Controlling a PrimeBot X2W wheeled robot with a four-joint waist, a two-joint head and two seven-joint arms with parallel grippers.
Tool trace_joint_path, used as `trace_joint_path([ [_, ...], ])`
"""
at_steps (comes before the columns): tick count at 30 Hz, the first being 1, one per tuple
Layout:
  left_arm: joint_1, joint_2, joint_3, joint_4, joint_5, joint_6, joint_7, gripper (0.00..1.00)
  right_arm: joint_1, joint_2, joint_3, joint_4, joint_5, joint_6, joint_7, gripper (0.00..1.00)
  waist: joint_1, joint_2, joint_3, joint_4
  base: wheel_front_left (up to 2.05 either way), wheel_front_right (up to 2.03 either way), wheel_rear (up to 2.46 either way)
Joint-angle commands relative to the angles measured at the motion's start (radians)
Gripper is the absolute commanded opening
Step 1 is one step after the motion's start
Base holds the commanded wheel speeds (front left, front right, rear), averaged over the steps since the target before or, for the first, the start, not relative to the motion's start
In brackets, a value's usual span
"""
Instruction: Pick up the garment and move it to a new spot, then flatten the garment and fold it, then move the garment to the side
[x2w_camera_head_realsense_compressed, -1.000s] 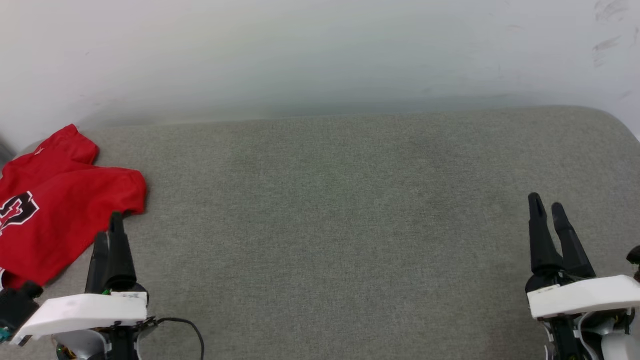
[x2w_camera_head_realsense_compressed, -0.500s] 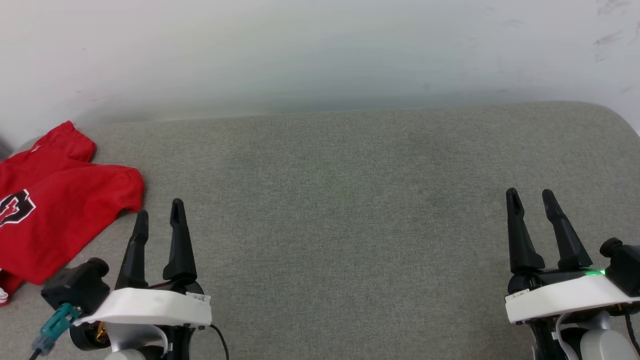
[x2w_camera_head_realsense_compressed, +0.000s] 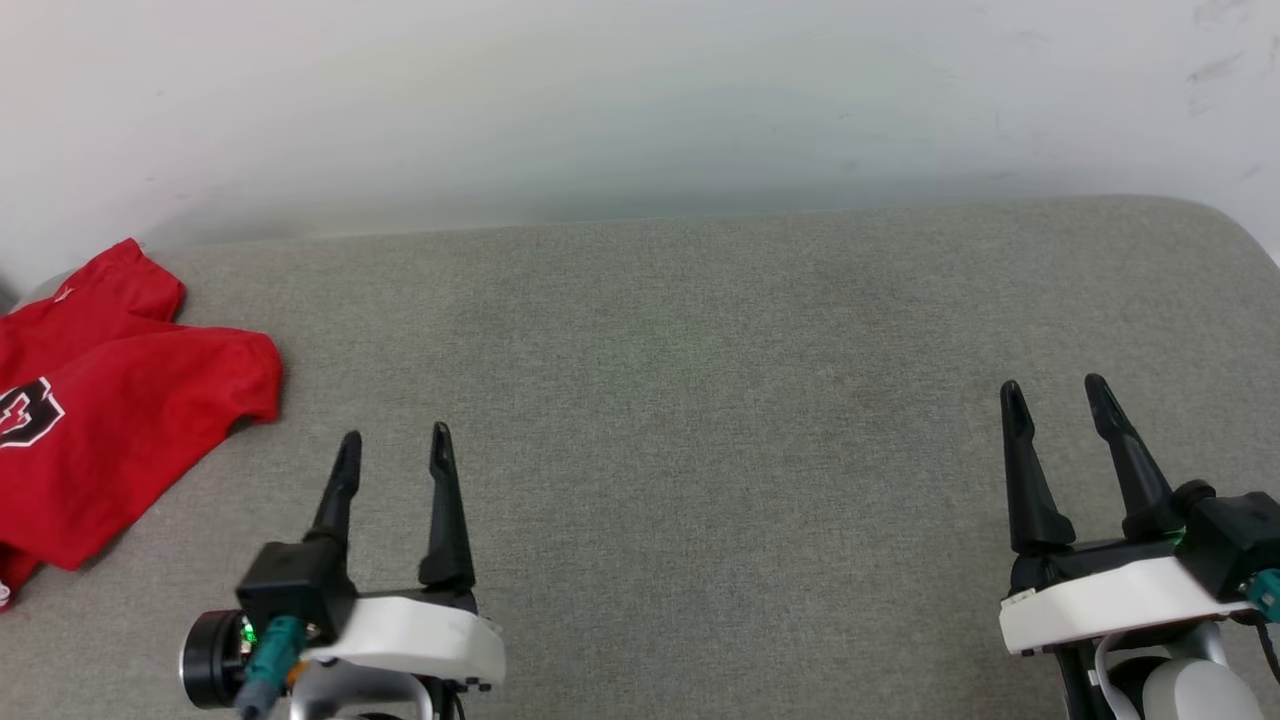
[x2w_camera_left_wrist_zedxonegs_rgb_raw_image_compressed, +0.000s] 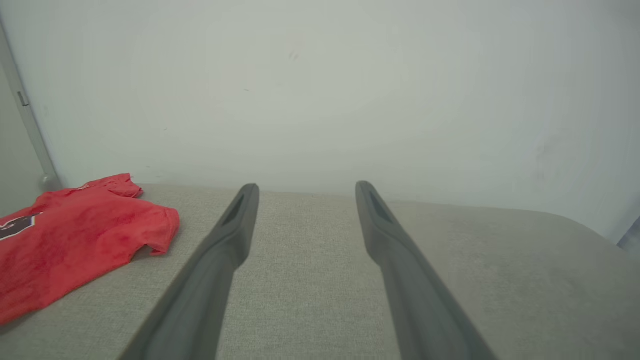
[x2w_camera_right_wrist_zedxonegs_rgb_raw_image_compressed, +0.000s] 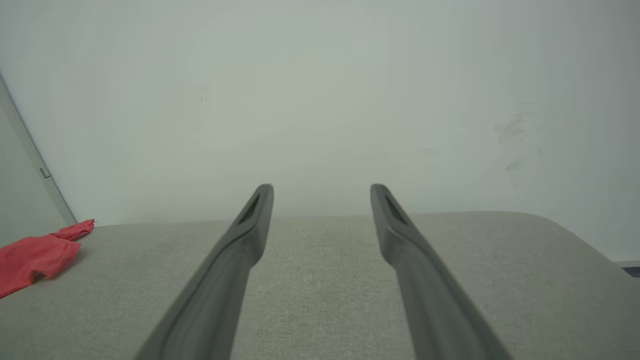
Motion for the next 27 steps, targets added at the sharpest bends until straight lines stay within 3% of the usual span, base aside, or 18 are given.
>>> trace_joint_path([
  [1,-0.025,0.020,-0.030,-0.010,0.025,0.030,-0.012,1.00,-0.005,0.001,-0.003,-0.009,-0.037,0.000,-0.010,1.00,-0.0001,0.0000,0.000,0.000,0.00,0.00,0.00],
  [8,-0.028,0.052,-0.106,0.008,0.043,0.092,-0.029,1.00,-0.001,0.001,-0.013,0.009,-0.107,0.000,-0.027,1.00,-0.0001,0.0000,0.001,-0.004,0.00,0.00,0.00],
  [15,0.004,0.026,-0.081,0.014,0.026,0.079,-0.045,1.00,0.006,0.001,-0.010,0.015,-0.139,0.000,-0.042,1.00,-0.0001,0.0000,0.002,-0.007,0.00,0.00,0.00],
  [27,0.075,-0.087,0.086,0.000,0.080,-0.145,-0.071,1.00,0.012,0.002,0.005,0.062,-0.067,0.000,-0.069,1.00,-0.0001,0.0000,0.009,-0.010,0.00,0.00,0.00],
])
